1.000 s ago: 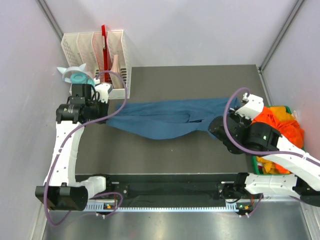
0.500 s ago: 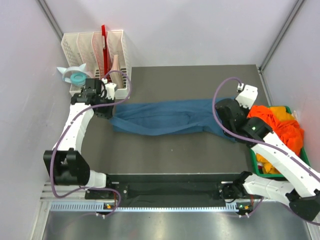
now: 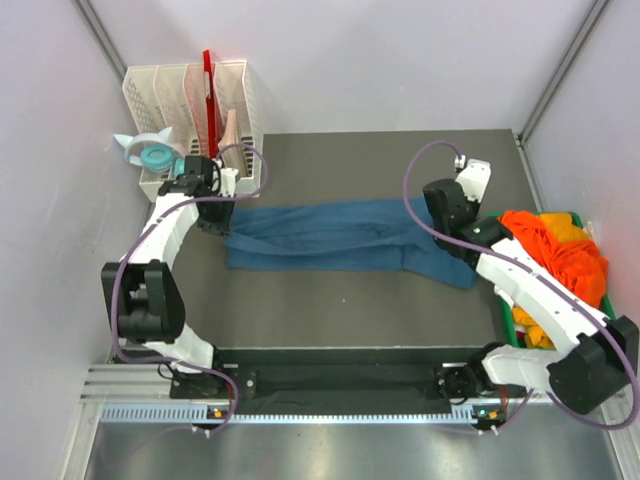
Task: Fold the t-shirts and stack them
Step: Fold the tshirt
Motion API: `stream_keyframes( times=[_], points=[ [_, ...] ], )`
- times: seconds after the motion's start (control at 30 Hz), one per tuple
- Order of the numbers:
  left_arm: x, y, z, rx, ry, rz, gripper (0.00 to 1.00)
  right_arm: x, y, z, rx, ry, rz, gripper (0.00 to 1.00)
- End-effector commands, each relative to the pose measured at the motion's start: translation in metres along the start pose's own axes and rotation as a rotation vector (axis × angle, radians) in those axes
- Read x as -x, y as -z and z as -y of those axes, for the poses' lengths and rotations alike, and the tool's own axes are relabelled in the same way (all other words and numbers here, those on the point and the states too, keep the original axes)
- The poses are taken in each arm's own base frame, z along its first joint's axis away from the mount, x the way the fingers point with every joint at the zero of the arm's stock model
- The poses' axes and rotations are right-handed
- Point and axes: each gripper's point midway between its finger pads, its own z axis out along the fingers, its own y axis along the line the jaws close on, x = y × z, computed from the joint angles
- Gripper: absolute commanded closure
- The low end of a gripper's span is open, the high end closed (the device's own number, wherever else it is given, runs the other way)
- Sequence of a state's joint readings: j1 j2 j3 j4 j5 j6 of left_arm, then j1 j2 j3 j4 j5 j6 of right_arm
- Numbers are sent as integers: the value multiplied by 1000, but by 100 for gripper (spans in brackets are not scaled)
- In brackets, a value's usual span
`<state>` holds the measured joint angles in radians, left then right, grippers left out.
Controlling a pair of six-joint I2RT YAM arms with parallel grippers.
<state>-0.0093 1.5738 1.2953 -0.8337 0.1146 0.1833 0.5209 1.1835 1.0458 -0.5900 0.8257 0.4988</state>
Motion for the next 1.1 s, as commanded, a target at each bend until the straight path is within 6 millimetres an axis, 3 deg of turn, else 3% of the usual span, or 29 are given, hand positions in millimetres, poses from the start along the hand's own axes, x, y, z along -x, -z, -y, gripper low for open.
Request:
stream_keyframes(
  times=[0.0, 0.17, 0.57, 1.07],
  points=[
    [12, -16, -10, 36, 22, 24, 100, 2, -23, -8, 8, -12, -6, 100],
    [8, -36, -12, 41, 52, -12, 100, -8, -40, -15, 4, 10, -36, 100],
    [17, -69, -18, 49, 104, -45, 100, -6, -85, -21, -30, 36, -81, 100],
    [18, -78, -26, 82, 95, -62, 100, -11, -100, -31, -25, 53, -98, 100]
  ],
)
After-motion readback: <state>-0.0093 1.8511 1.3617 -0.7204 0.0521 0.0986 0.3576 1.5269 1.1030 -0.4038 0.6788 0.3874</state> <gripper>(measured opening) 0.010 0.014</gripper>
